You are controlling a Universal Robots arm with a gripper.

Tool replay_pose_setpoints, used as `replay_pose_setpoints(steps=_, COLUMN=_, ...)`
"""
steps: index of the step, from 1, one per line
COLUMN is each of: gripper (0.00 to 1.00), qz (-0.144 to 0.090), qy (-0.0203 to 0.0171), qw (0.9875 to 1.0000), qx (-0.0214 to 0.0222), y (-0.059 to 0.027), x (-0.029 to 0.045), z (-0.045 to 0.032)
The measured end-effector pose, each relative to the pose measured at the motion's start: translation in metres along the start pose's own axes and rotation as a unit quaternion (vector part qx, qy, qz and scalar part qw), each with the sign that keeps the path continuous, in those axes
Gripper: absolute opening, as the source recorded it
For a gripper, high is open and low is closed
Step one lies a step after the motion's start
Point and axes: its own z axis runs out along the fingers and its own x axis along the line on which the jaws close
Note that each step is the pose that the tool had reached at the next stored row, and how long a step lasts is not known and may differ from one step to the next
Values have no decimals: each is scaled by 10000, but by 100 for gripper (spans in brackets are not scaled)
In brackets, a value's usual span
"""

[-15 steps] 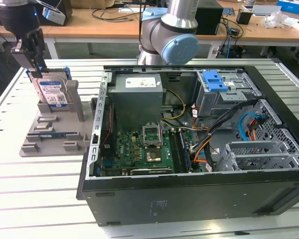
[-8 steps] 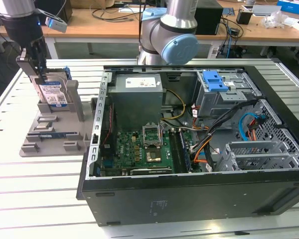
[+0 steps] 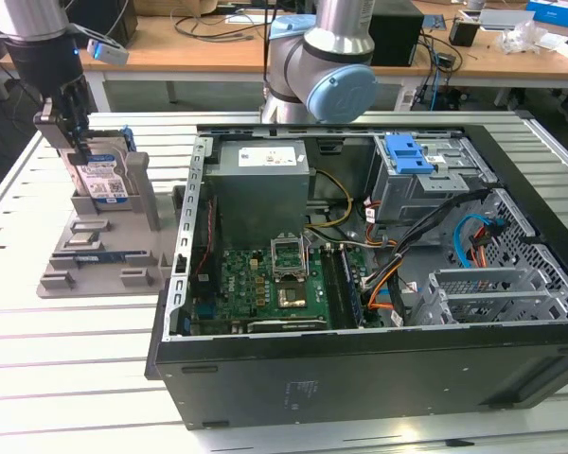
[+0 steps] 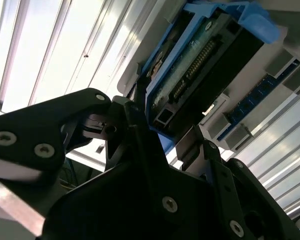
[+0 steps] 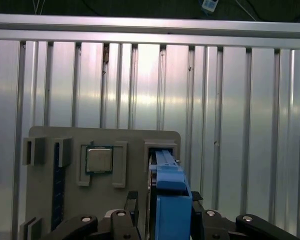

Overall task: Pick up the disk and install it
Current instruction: 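Pick up the disk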

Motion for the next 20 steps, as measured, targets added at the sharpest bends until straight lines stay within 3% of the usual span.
replay_pose_setpoints(steps=6, gripper=48, qz=0, qy=0, qw=10000, qx=0, y=0, x=0, z=2)
replay_pose_setpoints(steps=8, gripper=37, qz=0, qy=0, qw=10000, qx=0, y=0, x=0, z=3)
replay_pose_setpoints(steps=16, gripper=37, qz=0, qy=0, qw=10000, qx=2, y=-1, x=0, z=6)
replay_pose_setpoints(steps=20, gripper=37, qz=0, qy=0, qw=10000, qx=1, y=6, x=-8, z=-238)
